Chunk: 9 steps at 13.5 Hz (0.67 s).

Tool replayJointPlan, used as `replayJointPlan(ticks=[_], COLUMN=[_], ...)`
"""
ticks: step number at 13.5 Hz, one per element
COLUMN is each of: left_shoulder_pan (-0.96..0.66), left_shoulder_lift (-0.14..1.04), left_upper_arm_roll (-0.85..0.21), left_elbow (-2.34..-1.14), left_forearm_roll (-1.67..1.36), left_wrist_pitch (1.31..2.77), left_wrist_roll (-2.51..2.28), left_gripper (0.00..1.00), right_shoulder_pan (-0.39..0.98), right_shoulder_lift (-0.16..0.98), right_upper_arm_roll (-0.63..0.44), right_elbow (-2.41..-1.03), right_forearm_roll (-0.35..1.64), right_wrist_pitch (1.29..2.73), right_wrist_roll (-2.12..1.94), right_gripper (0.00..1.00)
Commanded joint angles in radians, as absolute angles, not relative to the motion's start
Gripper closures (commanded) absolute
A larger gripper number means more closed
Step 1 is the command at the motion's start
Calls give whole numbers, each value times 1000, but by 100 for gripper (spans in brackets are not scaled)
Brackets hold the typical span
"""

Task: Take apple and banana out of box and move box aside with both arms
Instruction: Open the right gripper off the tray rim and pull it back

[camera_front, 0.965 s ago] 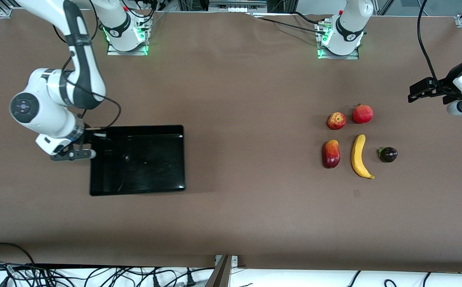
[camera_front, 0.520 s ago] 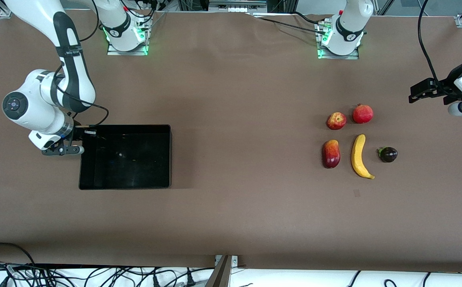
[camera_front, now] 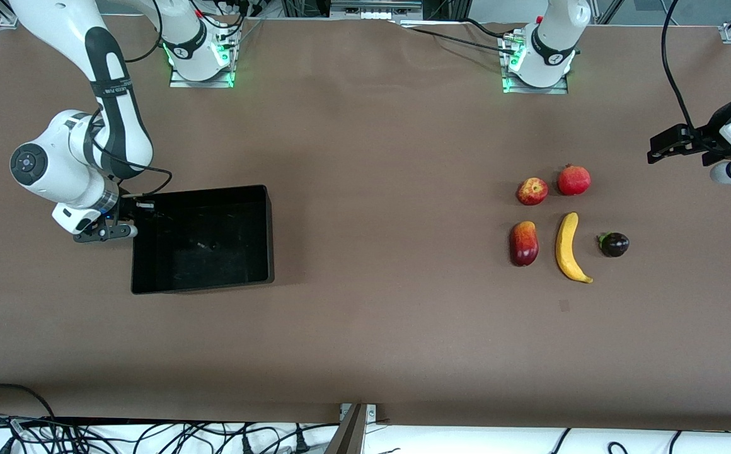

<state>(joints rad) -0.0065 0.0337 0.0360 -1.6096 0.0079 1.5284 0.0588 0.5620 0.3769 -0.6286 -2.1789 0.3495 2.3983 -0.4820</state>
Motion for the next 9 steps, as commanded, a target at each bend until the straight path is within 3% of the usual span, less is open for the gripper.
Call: replayJointPlan(ticks=[1, 3, 4, 5, 7, 8, 9], left_shoulder_pan=[6, 6, 6, 8, 6, 6, 8], left_shoulder_lift=[15, 15, 15, 12, 12, 11, 8], left_upper_arm_roll=[18, 18, 18, 18, 18, 15, 5], left_elbow=[-1634, -1640, -1643, -1641, -1637, -1638, -1638], left_forearm_roll=[23, 23, 23, 23, 28, 26, 25], left_wrist_pitch=[1545, 1549, 1558, 1566, 1604, 1621, 1620], left_wrist_roll=[49, 49, 49, 51, 51, 54, 51], left_gripper=[0, 0, 0, 0, 0, 0, 0], right_shoulder_pan=[551, 551, 551, 551, 552, 554, 557], right_shoulder_lift=[370, 373, 373, 371, 365, 361, 360], right_upper_arm_roll=[-621, -621, -621, -620, -620, -618, -618], right_elbow=[-2184, -2181, -2177, -2165, -2122, -2091, -2044], right_forearm_roll=[383, 387, 387, 387, 387, 387, 387], right_wrist_pitch=[2408, 2408, 2405, 2399, 2387, 2347, 2292], right_wrist_roll=[-548, -548, -545, -540, -541, -540, -531], right_gripper=[100, 100, 91, 55, 14, 0, 0])
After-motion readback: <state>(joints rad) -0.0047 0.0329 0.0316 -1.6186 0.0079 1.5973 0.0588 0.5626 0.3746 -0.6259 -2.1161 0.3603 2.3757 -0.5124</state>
